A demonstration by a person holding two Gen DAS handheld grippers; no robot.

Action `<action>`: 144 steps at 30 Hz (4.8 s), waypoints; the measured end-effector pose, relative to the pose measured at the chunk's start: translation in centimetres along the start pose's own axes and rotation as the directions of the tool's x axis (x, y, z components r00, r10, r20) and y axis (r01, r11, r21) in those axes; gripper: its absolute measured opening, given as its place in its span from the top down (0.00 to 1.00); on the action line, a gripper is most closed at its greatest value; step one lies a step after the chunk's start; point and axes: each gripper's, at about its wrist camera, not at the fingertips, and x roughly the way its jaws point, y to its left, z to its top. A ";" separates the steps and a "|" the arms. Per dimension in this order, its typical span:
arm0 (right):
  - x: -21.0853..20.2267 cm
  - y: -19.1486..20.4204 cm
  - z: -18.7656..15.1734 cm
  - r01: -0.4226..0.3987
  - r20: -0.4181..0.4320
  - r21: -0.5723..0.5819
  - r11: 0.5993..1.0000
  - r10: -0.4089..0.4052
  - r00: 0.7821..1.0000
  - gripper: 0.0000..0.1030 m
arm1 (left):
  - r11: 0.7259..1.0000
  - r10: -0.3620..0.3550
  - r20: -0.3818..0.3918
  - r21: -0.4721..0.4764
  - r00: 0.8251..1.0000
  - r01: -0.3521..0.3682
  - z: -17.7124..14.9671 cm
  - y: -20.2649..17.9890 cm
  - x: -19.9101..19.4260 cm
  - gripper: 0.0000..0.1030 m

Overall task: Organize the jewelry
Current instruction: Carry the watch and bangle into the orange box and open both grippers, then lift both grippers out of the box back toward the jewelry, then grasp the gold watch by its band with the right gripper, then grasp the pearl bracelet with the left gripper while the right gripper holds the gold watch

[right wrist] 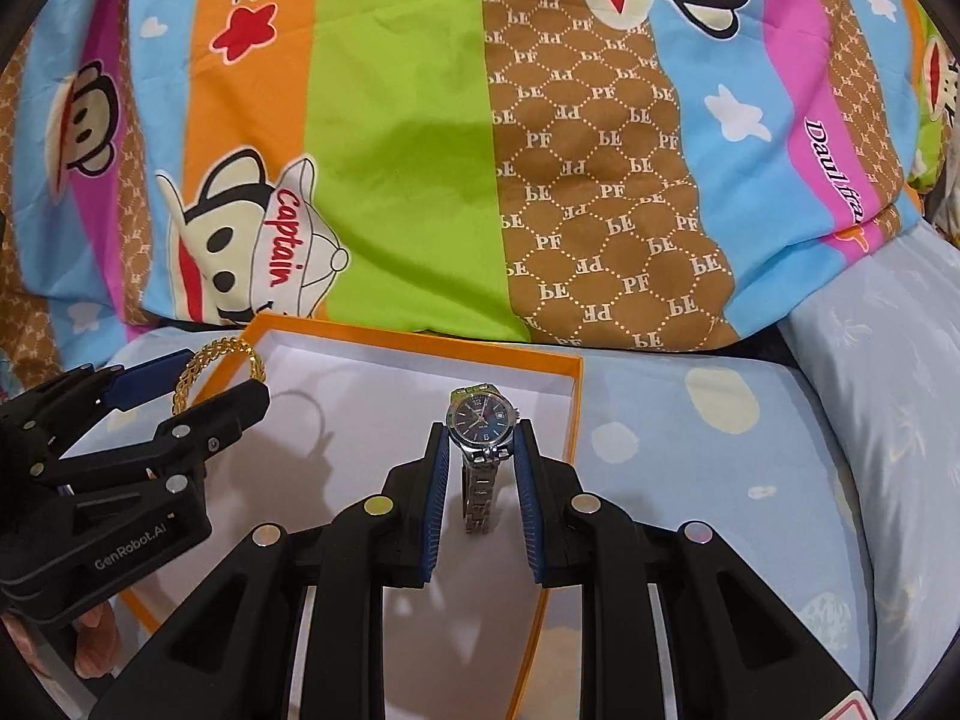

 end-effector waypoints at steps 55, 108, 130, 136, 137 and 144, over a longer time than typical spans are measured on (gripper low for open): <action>-10.5 2.0 -14.2 -0.050 -0.017 -0.004 0.999 0.050 0.999 0.77 | 0.994 -0.046 -0.088 -0.107 0.995 0.036 -14.5 1.8 -9.7 0.41; -17.7 2.2 -25.3 -0.063 -0.026 0.081 0.995 0.065 0.998 0.79 | 0.997 -0.078 -0.094 -0.030 0.992 0.076 -19.8 -6.3 -15.8 0.21; -17.5 2.8 -25.2 -0.091 -0.036 0.062 0.994 0.093 0.995 0.79 | 0.995 -0.099 -0.156 -0.012 0.983 0.099 -21.2 -3.7 -14.3 0.60; -17.5 3.2 -25.2 -0.098 -0.038 0.058 0.993 0.101 0.994 0.79 | 0.985 -0.172 -0.156 -0.023 0.973 0.171 -20.9 -3.9 -14.1 0.82; -17.5 3.2 -25.2 -0.099 -0.038 0.059 0.993 0.102 0.994 0.79 | 0.984 -0.178 -0.156 -0.027 0.972 0.176 -20.9 -3.9 -14.0 0.84; -17.6 3.0 -25.2 -0.107 -0.030 0.070 0.992 0.109 0.994 0.79 | 0.983 -0.186 -0.149 -0.030 0.971 0.183 -20.9 -3.7 -14.3 0.84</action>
